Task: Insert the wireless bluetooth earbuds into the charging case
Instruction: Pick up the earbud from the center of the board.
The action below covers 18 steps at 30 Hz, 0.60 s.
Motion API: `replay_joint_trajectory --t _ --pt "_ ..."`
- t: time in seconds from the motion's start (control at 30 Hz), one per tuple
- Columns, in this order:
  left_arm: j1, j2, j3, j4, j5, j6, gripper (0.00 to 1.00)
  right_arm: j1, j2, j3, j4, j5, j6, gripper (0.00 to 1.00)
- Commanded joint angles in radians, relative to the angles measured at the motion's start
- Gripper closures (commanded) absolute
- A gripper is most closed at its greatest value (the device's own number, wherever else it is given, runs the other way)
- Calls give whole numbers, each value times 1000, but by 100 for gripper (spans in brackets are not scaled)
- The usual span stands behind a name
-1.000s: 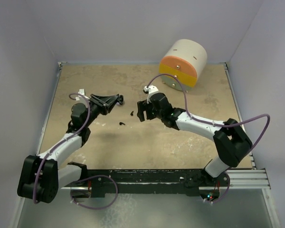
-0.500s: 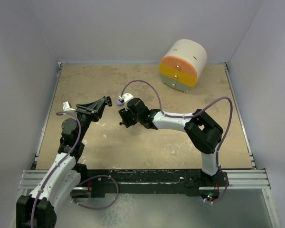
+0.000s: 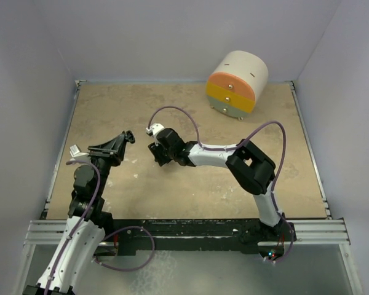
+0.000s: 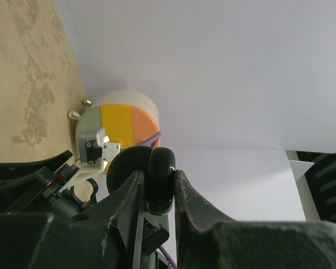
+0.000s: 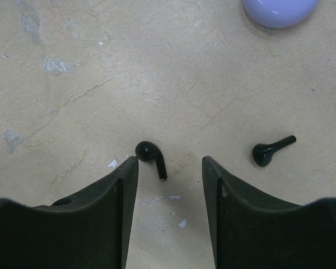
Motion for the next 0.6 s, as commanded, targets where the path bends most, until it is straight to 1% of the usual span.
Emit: replay_joint_trajectory --t 0.0,0.27,0.57 --pt "8 -22 15 -80 -49 -44 100 14 9 61 -4 11 -21 49" --pt "8 -35 18 -95 -48 -47 100 26 48 94 -28 16 -28 51" --pt "8 -56 13 -111 -53 -52 100 32 69 93 -38 25 -31 54"
